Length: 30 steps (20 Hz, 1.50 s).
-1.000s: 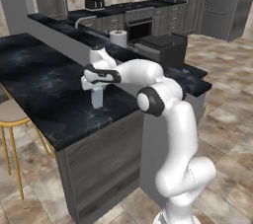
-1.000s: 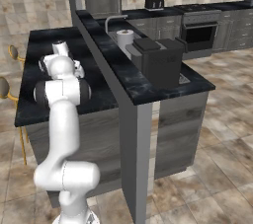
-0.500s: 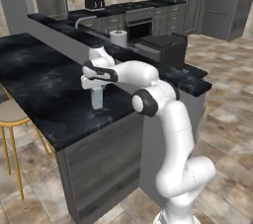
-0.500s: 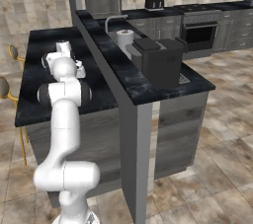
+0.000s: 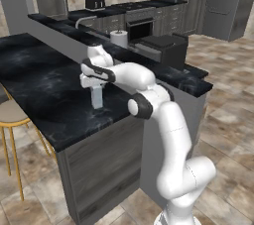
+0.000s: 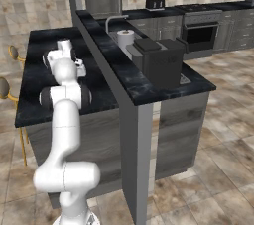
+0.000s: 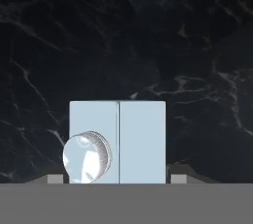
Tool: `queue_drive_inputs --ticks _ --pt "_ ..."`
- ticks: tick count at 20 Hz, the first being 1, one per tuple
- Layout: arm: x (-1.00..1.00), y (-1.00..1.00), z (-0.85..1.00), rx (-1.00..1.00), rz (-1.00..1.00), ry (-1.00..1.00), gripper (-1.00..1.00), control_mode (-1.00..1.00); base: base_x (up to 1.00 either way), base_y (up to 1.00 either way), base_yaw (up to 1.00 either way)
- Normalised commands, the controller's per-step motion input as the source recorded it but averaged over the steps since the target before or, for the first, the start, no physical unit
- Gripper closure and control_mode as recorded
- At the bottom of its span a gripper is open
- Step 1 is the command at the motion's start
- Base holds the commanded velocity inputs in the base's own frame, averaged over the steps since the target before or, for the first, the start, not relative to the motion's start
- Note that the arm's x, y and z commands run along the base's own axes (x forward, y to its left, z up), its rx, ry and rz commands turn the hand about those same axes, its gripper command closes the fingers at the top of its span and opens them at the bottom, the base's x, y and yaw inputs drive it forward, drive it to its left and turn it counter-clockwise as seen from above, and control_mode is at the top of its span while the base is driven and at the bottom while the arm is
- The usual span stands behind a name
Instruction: Move the drinks to the dining counter.
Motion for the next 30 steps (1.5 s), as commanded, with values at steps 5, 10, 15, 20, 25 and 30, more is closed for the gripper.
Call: queue_drive_inputs --ticks 5,10,15,20,25,30 --pt "0.00 0.00 0.00 0.00 0.00 0.00 -1.00 -1.00 0.00 0.00 0.00" --pt "-0.07 0.00 0.29 0.00 0.00 -0.07 -1.00 -1.00 0.00 0.00 0.00" --pt "-0.38 0.00 0.44 0.00 0.00 -0.17 -1.00 -1.00 0.00 0.00 0.00" --pt "-0.70 0.00 0.53 0.00 0.00 -0.25 -1.00 -1.00 0.00 0.00 0.00" --pt "-1.00 -0.16 0.24 0.00 0.01 -0.39 -1.00 -1.00 0.00 0.00 0.00" --pt "-1.00 -0.29 -0.04 0.00 0.03 -0.53 -1.00 -1.00 0.00 0.00 0.00"
